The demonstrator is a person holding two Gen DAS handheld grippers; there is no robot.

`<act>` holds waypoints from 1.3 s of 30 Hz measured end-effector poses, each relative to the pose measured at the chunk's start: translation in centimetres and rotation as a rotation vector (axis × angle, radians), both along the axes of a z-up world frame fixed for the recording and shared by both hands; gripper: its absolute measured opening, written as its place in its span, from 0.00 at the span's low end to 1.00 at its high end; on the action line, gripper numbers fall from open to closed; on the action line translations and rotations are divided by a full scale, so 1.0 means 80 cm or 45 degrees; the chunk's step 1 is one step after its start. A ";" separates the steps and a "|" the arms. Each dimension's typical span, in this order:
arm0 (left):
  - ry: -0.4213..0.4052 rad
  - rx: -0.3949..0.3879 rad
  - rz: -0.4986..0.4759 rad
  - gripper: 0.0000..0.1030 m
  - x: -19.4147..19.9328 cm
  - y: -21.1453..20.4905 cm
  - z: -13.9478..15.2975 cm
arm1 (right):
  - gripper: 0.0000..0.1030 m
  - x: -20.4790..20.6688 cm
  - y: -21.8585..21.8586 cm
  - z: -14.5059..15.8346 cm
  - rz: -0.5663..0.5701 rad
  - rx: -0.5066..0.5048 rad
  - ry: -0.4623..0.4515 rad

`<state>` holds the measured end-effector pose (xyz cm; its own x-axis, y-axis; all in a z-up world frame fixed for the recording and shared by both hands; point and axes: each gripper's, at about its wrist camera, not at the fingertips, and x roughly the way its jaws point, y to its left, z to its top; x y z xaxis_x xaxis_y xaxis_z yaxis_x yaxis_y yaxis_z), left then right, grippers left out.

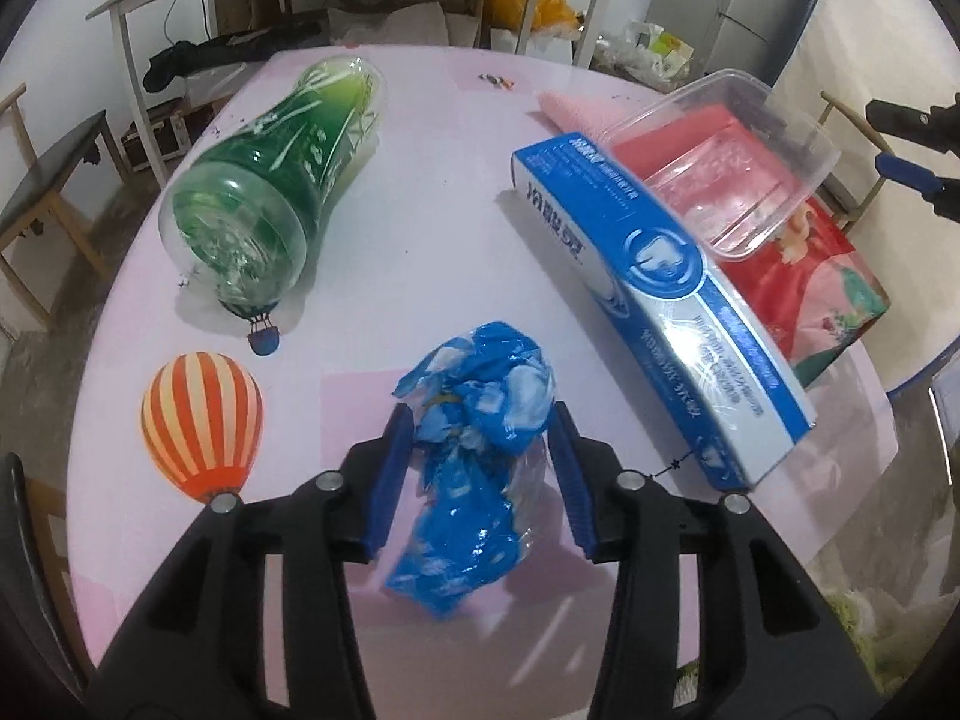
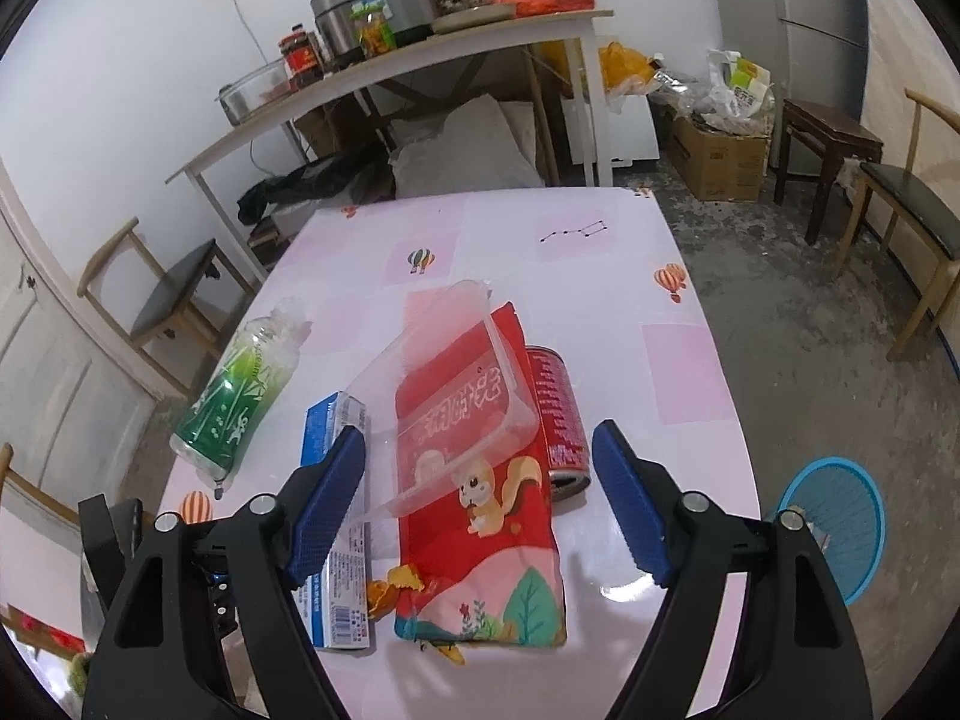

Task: Collect trash
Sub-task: 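Grasp the clear plastic container rim with the right gripper while the left holds the wrapper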

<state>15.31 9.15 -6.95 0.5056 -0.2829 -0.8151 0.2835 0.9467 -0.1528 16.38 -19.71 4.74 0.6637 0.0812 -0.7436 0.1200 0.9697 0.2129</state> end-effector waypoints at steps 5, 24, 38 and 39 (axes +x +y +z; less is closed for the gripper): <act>0.005 -0.005 0.013 0.25 0.005 -0.001 -0.002 | 0.59 0.026 0.001 -0.007 0.003 -0.031 0.025; -0.056 0.012 0.023 0.19 0.000 0.004 0.011 | 0.07 0.062 0.005 -0.029 -0.027 -0.187 0.121; -0.124 0.018 0.023 0.19 -0.015 0.000 0.032 | 0.06 0.033 -0.007 0.003 -0.071 -0.170 0.012; -0.128 0.018 0.022 0.19 -0.016 0.000 0.033 | 0.06 0.029 -0.009 0.006 -0.076 -0.168 0.003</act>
<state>14.03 9.11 -4.28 0.5898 -0.2624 -0.7637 0.2805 0.9534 -0.1110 18.73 -20.42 5.20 0.6624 -0.0573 -0.7470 0.1788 0.9804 0.0833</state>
